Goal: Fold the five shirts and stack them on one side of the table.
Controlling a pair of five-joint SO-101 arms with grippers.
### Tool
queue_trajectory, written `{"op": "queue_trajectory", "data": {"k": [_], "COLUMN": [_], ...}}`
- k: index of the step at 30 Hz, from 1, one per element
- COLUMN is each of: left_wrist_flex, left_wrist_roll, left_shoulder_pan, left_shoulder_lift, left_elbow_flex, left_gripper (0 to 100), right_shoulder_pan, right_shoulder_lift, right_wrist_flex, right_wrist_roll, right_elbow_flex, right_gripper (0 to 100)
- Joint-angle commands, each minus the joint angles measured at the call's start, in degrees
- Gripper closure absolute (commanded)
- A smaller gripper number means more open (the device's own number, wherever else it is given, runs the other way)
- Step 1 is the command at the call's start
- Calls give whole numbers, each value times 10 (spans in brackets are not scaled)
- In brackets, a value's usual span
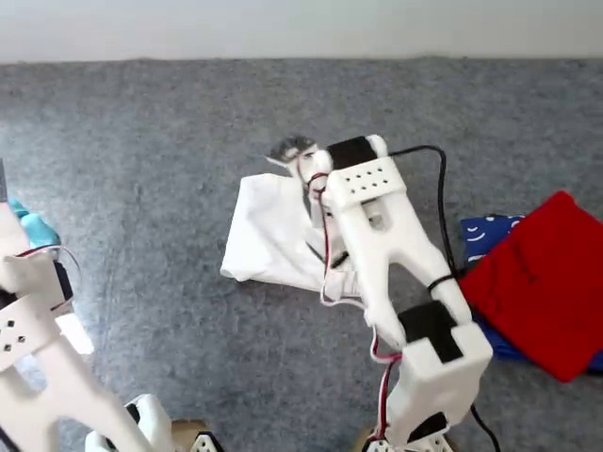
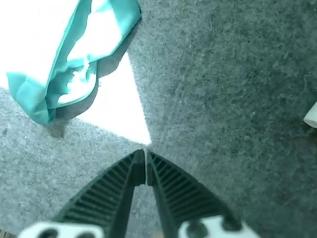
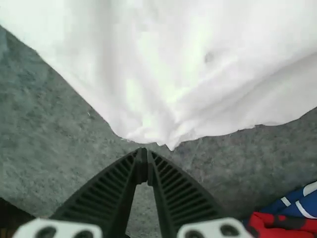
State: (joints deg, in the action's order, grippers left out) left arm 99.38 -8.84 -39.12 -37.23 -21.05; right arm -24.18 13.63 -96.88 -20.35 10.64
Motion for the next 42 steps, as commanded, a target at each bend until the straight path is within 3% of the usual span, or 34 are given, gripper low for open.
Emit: {"op": "queue_trajectory", "data": {"k": [1, 9, 19, 28, 39, 42], "left_wrist_flex": [10, 6, 0, 0, 2, 2], "left_wrist_roll": [-6, -7, -8, -8, -8, -8], "left_shoulder_pan": [-4, -4, -4, -4, -4, -4], "left_shoulder_lift": [-12, -12, -11, -11, -11, -11], "left_elbow_flex": [-9, -47, -74, -76, -76, -76], "left_gripper": [986, 986, 986, 986, 986, 986], "right_shoulder_pan": [-16, 9, 87, 87, 75, 73], "right_shoulder_lift": [-42, 27, 79, 90, 195, 211], "right_wrist_flex": [38, 162, 282, 342, 298, 275], "right_wrist_roll": [62, 199, 200, 200, 202, 200], "right_elbow_flex": [23, 24, 24, 23, 110, 142], "right_gripper": [989, 785, 814, 815, 820, 896]}}
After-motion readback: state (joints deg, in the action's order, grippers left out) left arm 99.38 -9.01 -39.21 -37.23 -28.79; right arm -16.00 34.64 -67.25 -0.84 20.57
